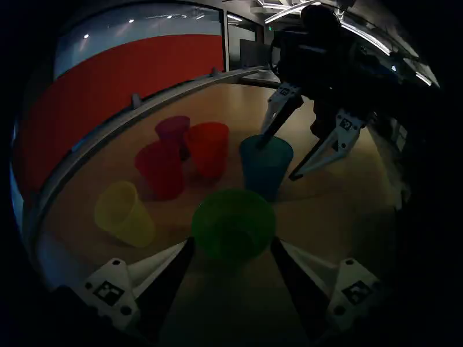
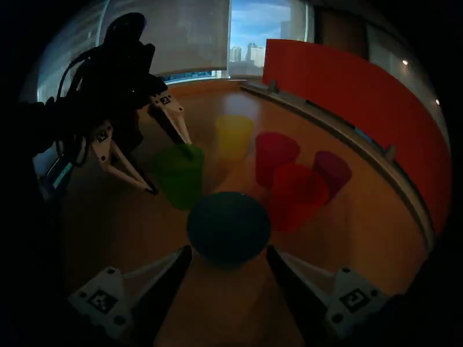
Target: Pour water
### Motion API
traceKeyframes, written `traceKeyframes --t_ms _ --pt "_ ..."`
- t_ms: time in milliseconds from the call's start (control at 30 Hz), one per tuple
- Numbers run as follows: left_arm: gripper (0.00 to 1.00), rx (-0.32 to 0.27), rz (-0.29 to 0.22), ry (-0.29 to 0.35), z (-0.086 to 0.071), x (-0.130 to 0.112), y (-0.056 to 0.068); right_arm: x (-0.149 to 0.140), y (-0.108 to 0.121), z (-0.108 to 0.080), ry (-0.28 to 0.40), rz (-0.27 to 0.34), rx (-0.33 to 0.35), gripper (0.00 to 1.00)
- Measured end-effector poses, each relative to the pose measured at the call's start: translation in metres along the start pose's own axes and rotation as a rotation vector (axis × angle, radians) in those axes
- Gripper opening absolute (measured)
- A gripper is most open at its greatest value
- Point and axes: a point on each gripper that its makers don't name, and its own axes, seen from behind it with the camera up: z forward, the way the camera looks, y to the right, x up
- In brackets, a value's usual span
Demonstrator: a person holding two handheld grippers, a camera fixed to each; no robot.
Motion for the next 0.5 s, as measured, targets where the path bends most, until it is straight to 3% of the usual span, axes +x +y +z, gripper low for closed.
traceKeyframes --t_ms 500 --pt "0.97 0.112 -0.059 0.029 -0.045 -0.017 -0.004 -0.019 0.007 -0.048 0.049 0.065 -0.097 1.00"
